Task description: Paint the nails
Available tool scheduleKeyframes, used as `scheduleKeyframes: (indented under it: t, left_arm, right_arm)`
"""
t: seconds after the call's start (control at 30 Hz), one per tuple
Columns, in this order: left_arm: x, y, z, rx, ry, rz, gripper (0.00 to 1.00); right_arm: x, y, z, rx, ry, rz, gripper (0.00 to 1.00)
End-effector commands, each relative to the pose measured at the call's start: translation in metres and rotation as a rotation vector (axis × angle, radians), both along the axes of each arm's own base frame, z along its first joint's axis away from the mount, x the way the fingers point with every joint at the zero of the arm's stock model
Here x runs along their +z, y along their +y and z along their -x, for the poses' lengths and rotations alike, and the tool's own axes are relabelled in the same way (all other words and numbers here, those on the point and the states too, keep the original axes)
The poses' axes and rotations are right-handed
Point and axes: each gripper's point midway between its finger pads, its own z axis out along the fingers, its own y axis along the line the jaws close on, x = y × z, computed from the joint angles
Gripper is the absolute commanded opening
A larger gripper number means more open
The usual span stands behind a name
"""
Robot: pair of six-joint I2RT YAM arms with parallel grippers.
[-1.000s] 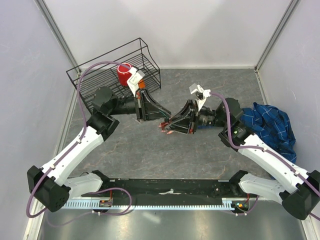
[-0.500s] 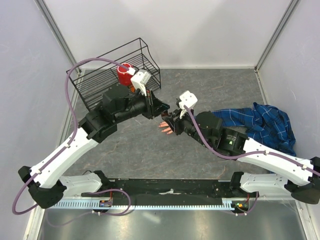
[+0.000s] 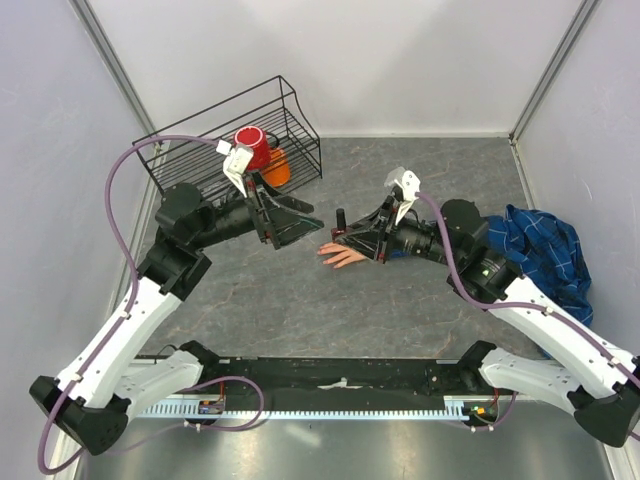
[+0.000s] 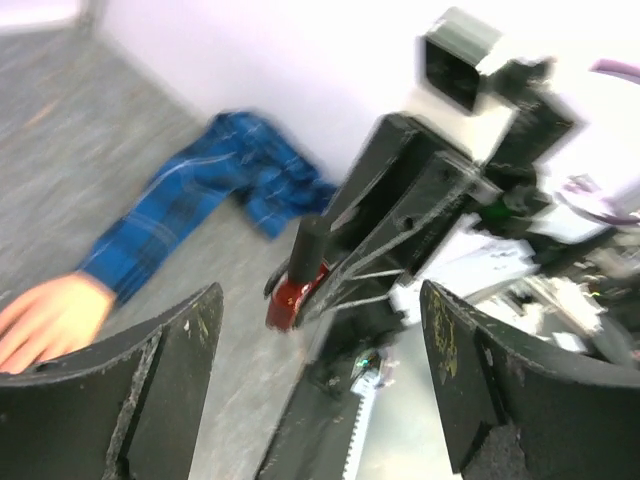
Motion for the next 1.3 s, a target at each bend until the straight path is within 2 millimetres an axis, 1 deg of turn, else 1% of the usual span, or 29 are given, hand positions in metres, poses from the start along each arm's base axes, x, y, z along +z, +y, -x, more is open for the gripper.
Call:
scheduleKeyframes:
  t: [0.0, 0.03, 0.07, 0.1, 0.13, 0.17, 0.27, 0.3, 0.43, 0.57, 0.63, 0.67, 0.73, 0.77, 0.8, 0.83, 0.87, 0.9, 0.93, 0.97, 1.0, 1.03, 1.07, 1.1, 1.13, 1.17, 1.2, 1.23, 1.27]
  left_arm:
    - [0.025, -0.004, 0.04, -0.27, -0.032, 0.132, 0.84]
    - [0.025, -0.005, 0.041, -0.289, -0.003, 0.141, 0.84]
    - [0.029, -0.006, 0.043, -0.308, -0.021, 0.157, 0.84]
    - [0.025, -0.008, 0.043, -0.333, 0.016, 0.157, 0.82]
    - [0.026, -0.008, 0.045, -0.346, 0.01, 0.163, 0.81]
    - [0.028, -0.008, 0.046, -0.354, -0.007, 0.173, 0.81]
    - [0.028, -0.01, 0.047, -0.367, -0.006, 0.172, 0.77]
    - [0.029, -0.011, 0.05, -0.381, -0.01, 0.169, 0.74]
    - [0.021, -0.021, 0.051, -0.424, 0.021, 0.153, 0.7]
    - [0.023, -0.028, 0.053, -0.451, 0.013, 0.148, 0.67]
    - [0.023, -0.031, 0.055, -0.46, 0.01, 0.14, 0.62]
    - [0.025, -0.032, 0.055, -0.463, 0.005, 0.138, 0.58]
    - [0.021, -0.035, 0.054, -0.461, 0.005, 0.117, 0.52]
    - [0.024, -0.037, 0.053, -0.451, 0.001, 0.114, 0.48]
    - [0.022, -0.039, 0.05, -0.441, -0.021, 0.099, 0.39]
    - [0.012, -0.041, 0.048, -0.426, 0.027, 0.063, 0.33]
    - [0.017, -0.045, 0.044, -0.397, -0.025, 0.049, 0.18]
    - [0.014, -0.048, 0.041, -0.372, -0.021, 0.024, 0.1]
    - [0.013, -0.048, 0.04, -0.345, -0.01, -0.006, 0.04]
    - [0.009, -0.052, 0.034, -0.286, -0.03, -0.04, 0.02]
    - [0.007, -0.053, 0.031, -0.25, -0.036, -0.059, 0.02]
    - [0.003, -0.052, 0.029, -0.212, -0.015, -0.097, 0.02]
    - [0.0, -0.055, 0.016, -0.106, -0.037, -0.136, 0.02]
    - [-0.008, -0.057, 0.007, -0.043, -0.028, -0.18, 0.02]
    - [-0.017, -0.052, 0.002, 0.034, 0.008, -0.26, 0.02]
    - [-0.028, -0.048, -0.017, 0.197, 0.013, -0.342, 0.02]
    - [-0.047, -0.049, -0.026, 0.254, 0.055, -0.422, 0.02]
    - [-0.047, -0.041, -0.034, 0.338, 0.084, -0.457, 0.02]
    - [-0.048, -0.042, -0.035, 0.344, 0.094, -0.457, 0.02]
  right_arm:
    - [0.034, 0.008, 0.049, 0.325, -0.026, -0.164, 0.0]
    - [0.035, 0.008, 0.06, 0.391, 0.013, -0.186, 0.0]
    - [0.038, 0.007, 0.062, 0.409, 0.012, -0.202, 0.0]
    - [0.041, 0.007, 0.063, 0.421, -0.006, -0.225, 0.0]
    - [0.039, 0.007, 0.064, 0.436, 0.019, -0.231, 0.0]
    - [0.04, 0.008, 0.064, 0.442, 0.017, -0.236, 0.0]
    - [0.04, 0.009, 0.063, 0.454, 0.028, -0.242, 0.0]
    - [0.042, 0.009, 0.064, 0.459, 0.029, -0.248, 0.0]
    - [0.042, 0.012, 0.062, 0.467, 0.035, -0.253, 0.0]
    - [0.04, 0.014, 0.061, 0.474, 0.044, -0.252, 0.0]
    - [0.039, 0.015, 0.059, 0.468, 0.048, -0.249, 0.0]
    - [0.038, 0.015, 0.058, 0.464, 0.043, -0.246, 0.0]
    - [0.036, 0.015, 0.056, 0.455, 0.051, -0.236, 0.0]
    - [0.035, 0.015, 0.055, 0.446, 0.052, -0.229, 0.0]
    - [0.035, 0.015, 0.052, 0.43, 0.035, -0.223, 0.0]
    - [0.032, 0.015, 0.05, 0.416, 0.047, -0.211, 0.0]
    - [0.032, 0.014, 0.05, 0.403, 0.039, -0.209, 0.0]
    - [0.031, 0.014, 0.044, 0.373, 0.025, -0.202, 0.0]
    - [0.028, 0.013, 0.041, 0.351, 0.038, -0.187, 0.0]
    - [0.026, 0.013, 0.036, 0.322, 0.038, -0.175, 0.0]
    - [0.024, 0.012, 0.023, 0.25, 0.011, -0.156, 0.0]
    - [0.018, 0.013, 0.018, 0.197, 0.031, -0.111, 0.0]
    - [0.015, 0.013, 0.013, 0.143, 0.023, -0.083, 0.0]
    - [0.013, 0.013, 0.008, 0.084, 0.01, -0.053, 0.0]
    - [0.005, 0.012, -0.005, -0.087, -0.025, 0.03, 0.0]
    - [-0.001, 0.014, -0.007, -0.156, -0.041, 0.086, 0.0]
    - [-0.001, 0.01, -0.01, -0.247, -0.069, 0.148, 0.0]
    - [-0.002, 0.01, -0.007, -0.347, -0.117, 0.202, 0.0]
    - [-0.007, 0.011, -0.007, -0.388, -0.133, 0.241, 0.0]
